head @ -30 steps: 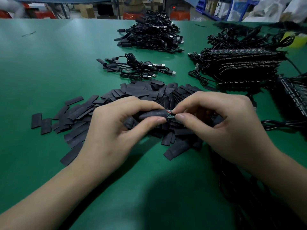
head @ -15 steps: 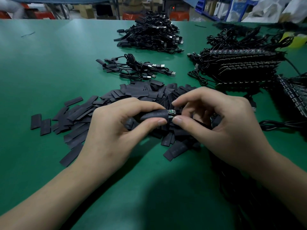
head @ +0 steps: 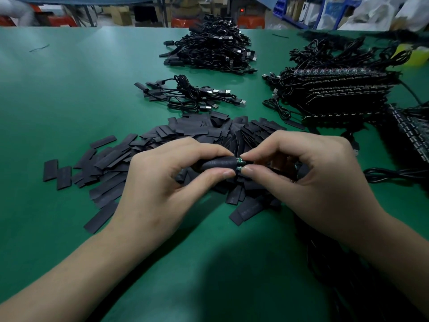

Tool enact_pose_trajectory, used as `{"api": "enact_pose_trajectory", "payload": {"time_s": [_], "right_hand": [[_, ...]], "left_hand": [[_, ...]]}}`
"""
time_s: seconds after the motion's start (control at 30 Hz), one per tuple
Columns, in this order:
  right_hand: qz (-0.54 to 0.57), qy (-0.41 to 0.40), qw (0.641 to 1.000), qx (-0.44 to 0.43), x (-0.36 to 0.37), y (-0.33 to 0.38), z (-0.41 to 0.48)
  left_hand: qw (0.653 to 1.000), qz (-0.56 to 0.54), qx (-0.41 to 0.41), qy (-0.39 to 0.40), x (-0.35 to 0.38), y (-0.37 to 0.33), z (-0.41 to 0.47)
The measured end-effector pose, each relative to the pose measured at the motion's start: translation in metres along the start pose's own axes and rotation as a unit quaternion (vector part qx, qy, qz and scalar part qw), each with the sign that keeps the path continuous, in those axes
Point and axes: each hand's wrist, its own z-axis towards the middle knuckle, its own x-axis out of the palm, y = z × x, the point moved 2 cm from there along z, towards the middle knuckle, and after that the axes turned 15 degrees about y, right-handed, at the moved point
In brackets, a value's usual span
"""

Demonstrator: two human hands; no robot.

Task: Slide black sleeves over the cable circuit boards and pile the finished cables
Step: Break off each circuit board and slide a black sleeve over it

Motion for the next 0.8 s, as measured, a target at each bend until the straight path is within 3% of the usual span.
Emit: {"api": "enact_pose_trajectory", "payload": {"time_s": [0.2,0.47,0.8], "right_hand": [[-0.016,0.0,1.0,-0.019,0.0017,0.0008,-0.0009],[0.041,-0.002,0.999,0.022,0.0004,-0.0017,-0.0003],[-0.016,-0.027,0.999,-0.005,0.0023,0.0036,-0.001]], "left_hand": [[0.999,0.026,0.015,0.011,0.0022,-0.0002,-0.0006],[1.0,0.005,-0.01,-0.017,-0.0022,-0.0016,0.0007],[1.0,0.013,-0.005,-0.001,0.0001,-0.0022,0.0008]]}}
